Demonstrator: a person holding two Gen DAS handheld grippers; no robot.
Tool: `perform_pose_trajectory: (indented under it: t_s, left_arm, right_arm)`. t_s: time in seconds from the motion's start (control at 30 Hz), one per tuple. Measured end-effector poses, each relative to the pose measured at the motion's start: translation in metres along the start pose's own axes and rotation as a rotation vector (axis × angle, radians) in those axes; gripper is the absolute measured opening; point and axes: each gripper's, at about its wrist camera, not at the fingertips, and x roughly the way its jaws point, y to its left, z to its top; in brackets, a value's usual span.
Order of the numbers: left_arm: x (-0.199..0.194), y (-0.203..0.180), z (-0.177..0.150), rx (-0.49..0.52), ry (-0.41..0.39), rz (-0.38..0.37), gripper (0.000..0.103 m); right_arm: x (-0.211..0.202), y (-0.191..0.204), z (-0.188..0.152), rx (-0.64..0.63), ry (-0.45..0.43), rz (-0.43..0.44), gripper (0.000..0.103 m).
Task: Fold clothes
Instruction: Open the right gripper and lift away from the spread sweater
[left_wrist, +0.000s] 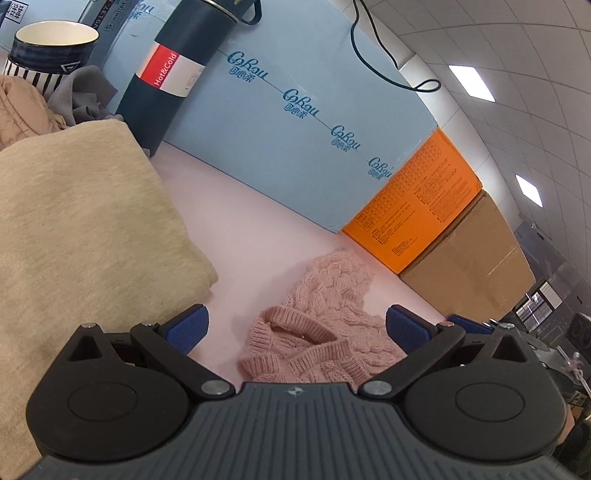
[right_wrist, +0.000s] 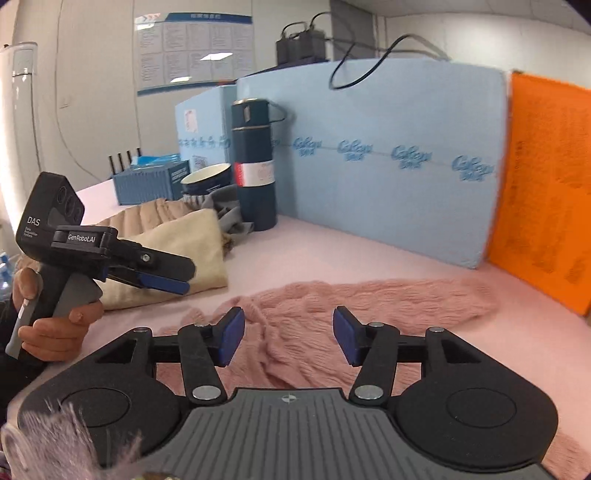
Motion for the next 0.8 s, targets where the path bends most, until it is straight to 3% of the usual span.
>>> perform_pose_trajectory:
  t_s: [0.07,0.17,0.3,0.43,0.53,0.73,0.8]
  left_arm:
    - [-0.004,-0.007,-0.001,0.035,-0.018,-0.003,0.103]
    - [-0.002,-0.041,-0.005,0.169,0.011,0.019,0.103]
    - [0.021,-0.098,-0.023,0.381,0.121,0.099,0.103]
    - [0.053,-0.095,-0.041,0.424,0.189,0.324,0.103]
    - [0.058,-0.072,-0.047,0.430,0.154,0.517,0.103]
    - [0.039,-0.060,-0.047,0.430,0.127,0.513,0.103]
    - [0.030,-0.058,-0.047,0.414,0.108,0.503,0.103]
  right_arm:
    - [-0.036,-0.012,-0.011,-0.017,0.024,-0.084,0.051]
    - [-0.077,-0.026,-0.040,-0.038,0.115,-0.173,0.051]
    - [-0.102,-0.040,-0.076,-0.034,0.224,-0.240,0.051]
    - [-0.110,-0.053,-0.099,0.046,0.238,-0.261,0.055]
    - [-0.110,-0.066,-0.121,0.121,0.275,-0.258,0.064]
    - [-0.142,-0.076,-0.133,0.243,0.207,-0.205,0.068]
    - [-0.165,-0.076,-0.130,0.262,0.143,-0.232,0.069]
